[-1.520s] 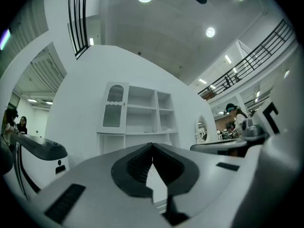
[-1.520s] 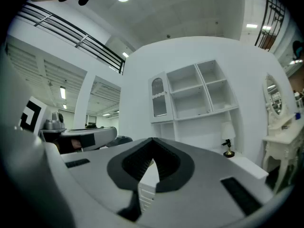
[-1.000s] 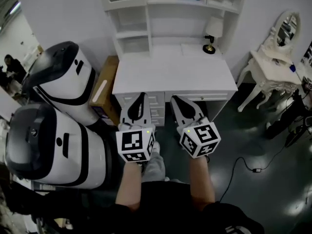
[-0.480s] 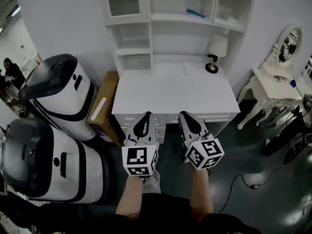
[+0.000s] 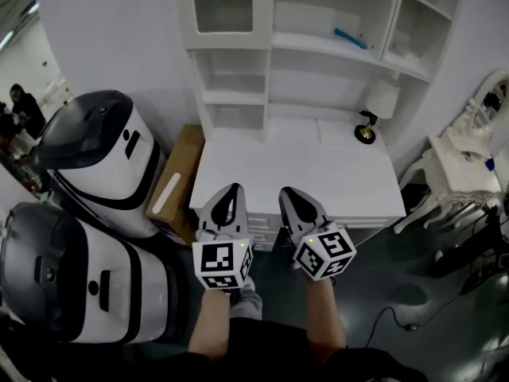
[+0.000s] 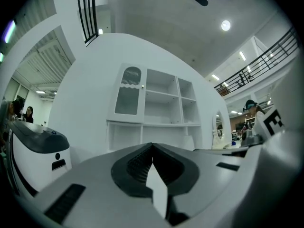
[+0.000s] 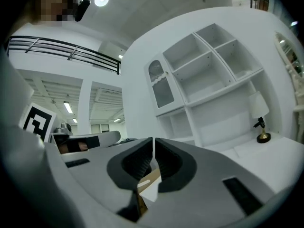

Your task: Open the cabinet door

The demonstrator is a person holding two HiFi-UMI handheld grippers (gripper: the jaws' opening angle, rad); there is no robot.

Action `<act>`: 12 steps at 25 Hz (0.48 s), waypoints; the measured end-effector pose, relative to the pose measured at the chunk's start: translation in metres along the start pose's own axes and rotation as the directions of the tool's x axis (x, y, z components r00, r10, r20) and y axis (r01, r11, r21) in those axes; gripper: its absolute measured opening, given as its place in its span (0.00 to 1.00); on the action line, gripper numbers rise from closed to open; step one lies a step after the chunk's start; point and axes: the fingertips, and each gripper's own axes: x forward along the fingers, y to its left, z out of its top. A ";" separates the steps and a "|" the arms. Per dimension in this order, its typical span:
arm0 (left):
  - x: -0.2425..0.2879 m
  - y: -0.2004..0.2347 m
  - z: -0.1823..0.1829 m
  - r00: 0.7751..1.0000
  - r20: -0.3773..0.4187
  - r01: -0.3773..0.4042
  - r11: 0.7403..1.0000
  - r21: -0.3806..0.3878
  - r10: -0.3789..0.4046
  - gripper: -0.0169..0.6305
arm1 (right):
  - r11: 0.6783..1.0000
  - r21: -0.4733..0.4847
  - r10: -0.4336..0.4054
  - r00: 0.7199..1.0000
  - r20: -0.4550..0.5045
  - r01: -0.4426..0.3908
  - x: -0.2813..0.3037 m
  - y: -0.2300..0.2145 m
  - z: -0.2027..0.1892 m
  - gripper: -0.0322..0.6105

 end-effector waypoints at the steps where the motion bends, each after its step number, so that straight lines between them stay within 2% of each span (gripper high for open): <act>1: 0.009 0.004 -0.002 1.000 -0.004 0.003 1.000 0.000 -0.003 0.05 | 1.000 0.003 0.002 1.000 -0.001 -0.002 0.010 -0.003 -0.001 0.08; 7: 0.066 0.025 -0.001 0.999 -0.017 0.034 0.999 0.014 -0.033 0.05 | 1.000 0.021 -0.013 1.000 0.016 0.012 0.061 -0.033 0.007 0.08; 12: 0.108 0.048 0.006 0.998 0.000 0.059 0.998 0.022 -0.059 0.05 | 1.000 -0.001 -0.007 0.998 0.058 0.007 0.104 -0.046 0.022 0.08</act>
